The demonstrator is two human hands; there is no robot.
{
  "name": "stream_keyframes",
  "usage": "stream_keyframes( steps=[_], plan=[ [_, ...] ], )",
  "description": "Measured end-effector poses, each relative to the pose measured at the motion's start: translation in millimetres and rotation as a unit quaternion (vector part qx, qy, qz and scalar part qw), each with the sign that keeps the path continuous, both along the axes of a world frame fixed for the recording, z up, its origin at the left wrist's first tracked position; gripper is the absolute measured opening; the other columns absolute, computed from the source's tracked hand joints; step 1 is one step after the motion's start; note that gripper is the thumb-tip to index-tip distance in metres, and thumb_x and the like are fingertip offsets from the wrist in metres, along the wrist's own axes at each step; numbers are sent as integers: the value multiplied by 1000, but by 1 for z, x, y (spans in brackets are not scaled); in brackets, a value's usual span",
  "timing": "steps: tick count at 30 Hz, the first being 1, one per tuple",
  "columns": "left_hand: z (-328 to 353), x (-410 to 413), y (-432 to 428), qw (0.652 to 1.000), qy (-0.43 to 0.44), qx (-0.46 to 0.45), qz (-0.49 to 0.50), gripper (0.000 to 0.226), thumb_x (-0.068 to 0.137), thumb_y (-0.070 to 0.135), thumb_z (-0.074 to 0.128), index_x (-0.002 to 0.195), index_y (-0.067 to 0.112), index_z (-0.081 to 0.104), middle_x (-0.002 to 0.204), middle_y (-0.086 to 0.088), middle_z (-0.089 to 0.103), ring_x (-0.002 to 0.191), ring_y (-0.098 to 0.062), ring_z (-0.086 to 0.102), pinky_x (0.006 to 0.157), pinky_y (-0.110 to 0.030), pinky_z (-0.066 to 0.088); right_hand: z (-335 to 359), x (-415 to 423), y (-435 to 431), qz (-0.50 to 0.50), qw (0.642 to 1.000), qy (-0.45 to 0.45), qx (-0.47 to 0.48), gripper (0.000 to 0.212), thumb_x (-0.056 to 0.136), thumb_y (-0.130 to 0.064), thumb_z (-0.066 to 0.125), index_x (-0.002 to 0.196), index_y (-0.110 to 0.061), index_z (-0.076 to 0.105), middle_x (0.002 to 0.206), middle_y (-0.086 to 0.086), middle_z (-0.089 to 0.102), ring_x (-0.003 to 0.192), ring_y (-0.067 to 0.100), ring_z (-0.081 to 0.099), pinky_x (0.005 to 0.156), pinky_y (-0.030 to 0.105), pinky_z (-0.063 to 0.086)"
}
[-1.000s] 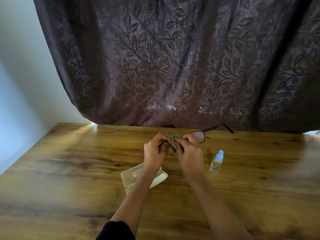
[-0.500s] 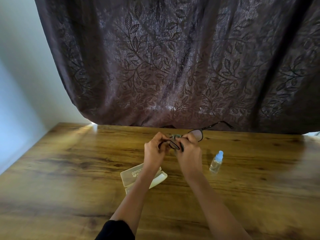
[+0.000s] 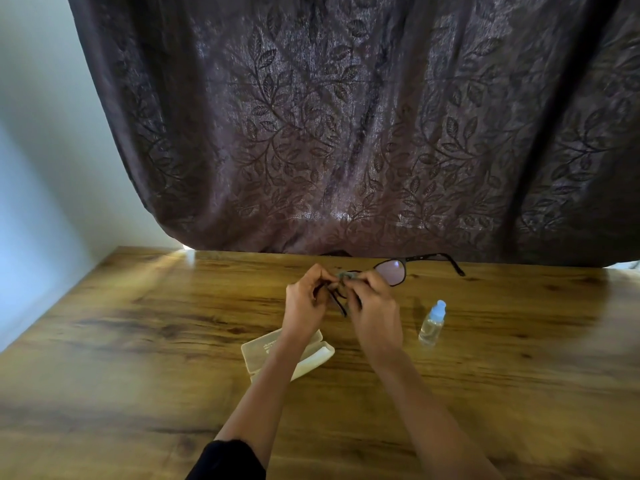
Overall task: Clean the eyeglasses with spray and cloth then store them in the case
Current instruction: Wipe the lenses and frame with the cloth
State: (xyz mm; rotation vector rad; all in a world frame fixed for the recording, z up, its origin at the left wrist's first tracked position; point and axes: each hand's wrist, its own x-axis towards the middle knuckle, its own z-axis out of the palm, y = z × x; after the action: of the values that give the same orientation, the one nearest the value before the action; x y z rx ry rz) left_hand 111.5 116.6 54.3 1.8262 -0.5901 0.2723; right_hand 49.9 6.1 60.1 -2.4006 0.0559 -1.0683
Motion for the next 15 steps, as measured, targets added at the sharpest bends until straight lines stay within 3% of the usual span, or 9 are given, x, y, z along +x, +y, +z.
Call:
stream_keyframes(
  steps=[5,8,12,15],
  plan=[
    [4,-1,-3,1000,-11,1,-10,32,79,-16,53,81,15,57,74,5,65,67,-12,64,61,-25,54,4,2,-3,-35,999,-16,17,11,79,-4,67,89,-1,69,86,7,60,68,18,62,52,27,54],
    [3,1,-1,1000,-3,4,-9,29,81,-16,53,81,14,57,74,5,65,63,-7,62,59,-17,50,-1,-2,7,-13,1000,10,-21,15,77,-3,69,92,-4,70,89,6,61,72,19,62,54,26,53],
    [7,-4,-1,1000,-17,17,-10,27,76,-20,50,82,6,57,70,7,63,67,-7,63,58,-11,47,3,1,-8,-34,999,0,24,16,79,-6,67,95,-3,69,87,6,59,72,19,61,53,30,54],
    [9,-1,-3,1000,-16,15,-14,27,75,-20,50,83,4,57,69,4,63,63,-10,62,56,-14,47,7,1,-1,-33,999,-1,7,15,78,-4,68,92,-2,69,88,7,60,74,21,61,53,31,55]
  ],
)
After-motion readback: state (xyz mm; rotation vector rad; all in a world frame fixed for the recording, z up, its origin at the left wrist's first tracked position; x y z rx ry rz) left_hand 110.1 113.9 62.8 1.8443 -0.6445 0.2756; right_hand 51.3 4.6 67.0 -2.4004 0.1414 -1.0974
